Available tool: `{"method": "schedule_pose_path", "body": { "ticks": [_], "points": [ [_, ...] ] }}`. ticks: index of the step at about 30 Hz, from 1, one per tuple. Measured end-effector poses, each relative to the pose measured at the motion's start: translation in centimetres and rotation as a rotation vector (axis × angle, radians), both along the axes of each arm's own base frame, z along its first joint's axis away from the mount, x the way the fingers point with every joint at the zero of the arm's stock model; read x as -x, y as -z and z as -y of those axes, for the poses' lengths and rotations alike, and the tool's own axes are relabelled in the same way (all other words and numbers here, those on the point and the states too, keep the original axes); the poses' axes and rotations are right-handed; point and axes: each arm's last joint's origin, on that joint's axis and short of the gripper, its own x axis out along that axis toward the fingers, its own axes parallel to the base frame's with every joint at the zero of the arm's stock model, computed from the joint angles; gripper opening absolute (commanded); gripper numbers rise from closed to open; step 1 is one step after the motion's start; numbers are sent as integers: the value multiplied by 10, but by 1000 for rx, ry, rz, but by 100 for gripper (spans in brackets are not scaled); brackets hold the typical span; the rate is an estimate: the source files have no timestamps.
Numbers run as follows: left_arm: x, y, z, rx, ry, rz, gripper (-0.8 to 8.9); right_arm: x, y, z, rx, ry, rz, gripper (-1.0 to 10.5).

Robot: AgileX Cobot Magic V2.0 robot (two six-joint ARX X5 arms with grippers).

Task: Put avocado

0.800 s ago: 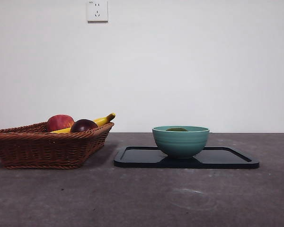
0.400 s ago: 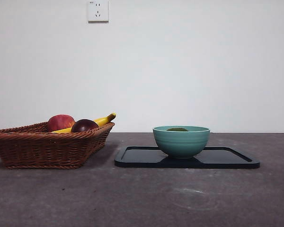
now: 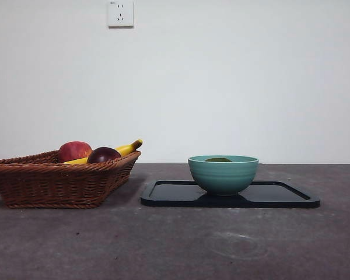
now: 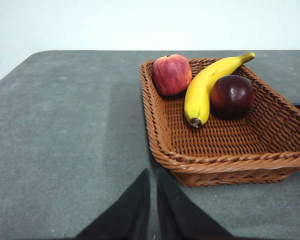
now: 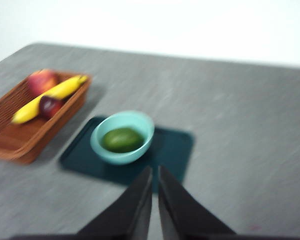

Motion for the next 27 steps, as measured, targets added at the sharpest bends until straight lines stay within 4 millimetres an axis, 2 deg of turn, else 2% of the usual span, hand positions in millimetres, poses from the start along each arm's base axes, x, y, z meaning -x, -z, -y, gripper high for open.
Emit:
{"method": "schedule_pose_path", "body": {
  "ticks": [2,4,11,14,18,27],
  "points": [
    [0,0,0,0,0,0,21,1,4,4,29,53,37,15],
    [0,0,0,0,0,0,21,0,16,9,65,112,56,15],
    [0,0,0,0,0,0,21,-19,87,23,78,351,220,15],
    [0,0,0,0,0,0,21,-23,114,26,62,402,284,15],
    [0,0,0,0,0,0,21,-30,145,27,66,413,248,15],
    [0,0,0,0,0,0,21,-38,183,27,82,394,145,15]
  ]
}}
